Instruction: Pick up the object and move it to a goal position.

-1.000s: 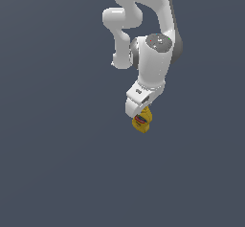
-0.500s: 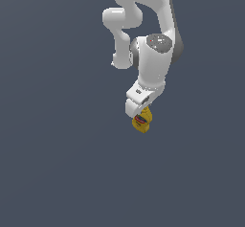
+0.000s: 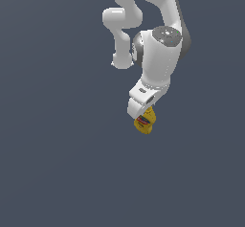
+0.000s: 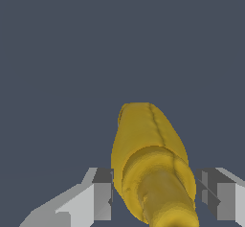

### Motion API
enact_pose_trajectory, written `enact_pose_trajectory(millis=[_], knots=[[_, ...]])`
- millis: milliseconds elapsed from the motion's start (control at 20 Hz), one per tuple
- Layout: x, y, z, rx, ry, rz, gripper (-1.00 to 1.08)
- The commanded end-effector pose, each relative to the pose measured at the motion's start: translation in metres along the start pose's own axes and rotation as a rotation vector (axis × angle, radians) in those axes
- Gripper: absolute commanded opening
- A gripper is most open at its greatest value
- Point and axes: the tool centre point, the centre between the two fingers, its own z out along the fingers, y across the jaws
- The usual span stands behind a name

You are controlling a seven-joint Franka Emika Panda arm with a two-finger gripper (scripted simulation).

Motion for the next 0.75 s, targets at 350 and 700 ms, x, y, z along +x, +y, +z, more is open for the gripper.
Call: enact_pose_trajectory(millis=[350, 700], knots=[[0.027, 0.013, -0.039, -0.005, 0.007, 0.000, -1.00], [0.032, 0.016, -0.045, -0.005, 0.007, 0.000, -1.00]])
